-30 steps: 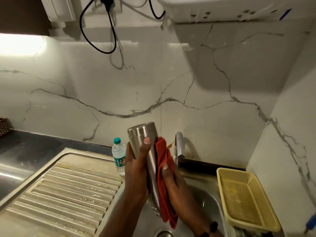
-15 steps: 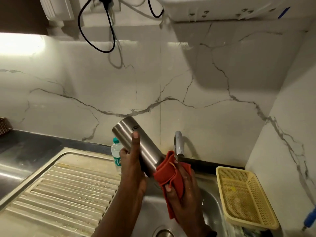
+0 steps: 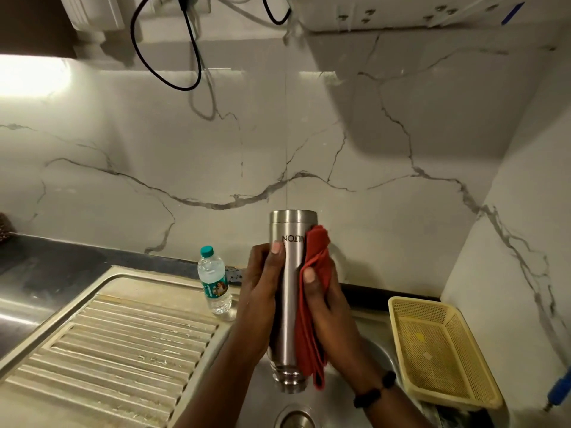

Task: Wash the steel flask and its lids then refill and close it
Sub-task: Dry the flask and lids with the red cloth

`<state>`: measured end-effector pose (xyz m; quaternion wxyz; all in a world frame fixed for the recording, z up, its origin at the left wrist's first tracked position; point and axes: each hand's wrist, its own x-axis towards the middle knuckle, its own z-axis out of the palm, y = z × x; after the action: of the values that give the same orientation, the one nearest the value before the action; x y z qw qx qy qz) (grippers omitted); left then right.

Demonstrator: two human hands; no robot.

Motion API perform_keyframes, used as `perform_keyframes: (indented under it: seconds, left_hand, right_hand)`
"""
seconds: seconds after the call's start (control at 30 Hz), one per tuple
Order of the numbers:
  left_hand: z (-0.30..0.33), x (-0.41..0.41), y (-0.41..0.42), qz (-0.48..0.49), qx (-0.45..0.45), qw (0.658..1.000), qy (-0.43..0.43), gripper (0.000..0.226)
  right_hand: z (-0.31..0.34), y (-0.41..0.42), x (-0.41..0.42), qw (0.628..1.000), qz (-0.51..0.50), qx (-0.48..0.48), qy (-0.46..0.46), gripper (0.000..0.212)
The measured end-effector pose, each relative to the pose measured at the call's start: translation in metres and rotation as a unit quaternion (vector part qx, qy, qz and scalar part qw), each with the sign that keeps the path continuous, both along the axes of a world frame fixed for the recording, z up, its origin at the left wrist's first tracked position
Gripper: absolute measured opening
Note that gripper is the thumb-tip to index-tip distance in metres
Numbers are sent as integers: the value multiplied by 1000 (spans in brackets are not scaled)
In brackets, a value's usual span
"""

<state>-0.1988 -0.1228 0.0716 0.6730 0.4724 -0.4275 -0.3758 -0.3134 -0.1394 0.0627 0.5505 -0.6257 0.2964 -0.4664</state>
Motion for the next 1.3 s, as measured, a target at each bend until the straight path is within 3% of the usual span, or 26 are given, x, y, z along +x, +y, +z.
perform_keyframes:
  seconds: [0.1,0.23,0.33,0.4,0.5,0.6,0.7,0.8,0.9,1.0,1.13,1.2,1.3]
  left_hand:
    - [-3,5,0,-49,68,996,-30,37]
    - [-2,-3,0,-30,42,989,-142,42]
    - [-5,-9,1,-17,74,979,-189,61]
    - [-15,1,6,-50,122,973,-188,76]
    - [-30,23,22,-187,187,944,-197,80]
    - [-47,37,29,-222,182,952,-109,91]
    - [-61,32,28,-129,138,977,96,103]
    - [-69,20,19,-17,82,941,328,116]
    - [-56,8,10,16,26,896,443,116]
    - [-34,-1,1,-9,-26,869,494,106]
    - [-18,-4,-10,6,-55,874,484,102]
    - [-19,5,-10,26,-45,875,481,97]
    - [-25,19,-7,24,-9,910,413,104]
  right_hand:
    - [7,-12,-2,998,-30,12,-45,86]
    - [8,-24,-6,992,-35,54,-110,61]
    - [-4,-24,-5,976,-30,118,-178,60]
    - [-9,-26,-5,962,-42,148,-225,62]
    - [-9,-29,-6,936,-83,176,-293,70]
    - [-12,-32,-5,927,-72,173,-324,61]
    - [-12,-32,-3,916,-70,172,-356,71]
    - [-7,-26,-2,908,-88,151,-380,88]
    - [-3,-13,-1,933,-91,113,-329,96]
    - [-8,-4,-5,959,-83,90,-256,100]
    - [-26,-1,-23,979,-22,102,-177,92]
    - [-33,-5,-39,965,14,158,-209,90]
    - [-30,-13,-58,943,47,203,-259,98]
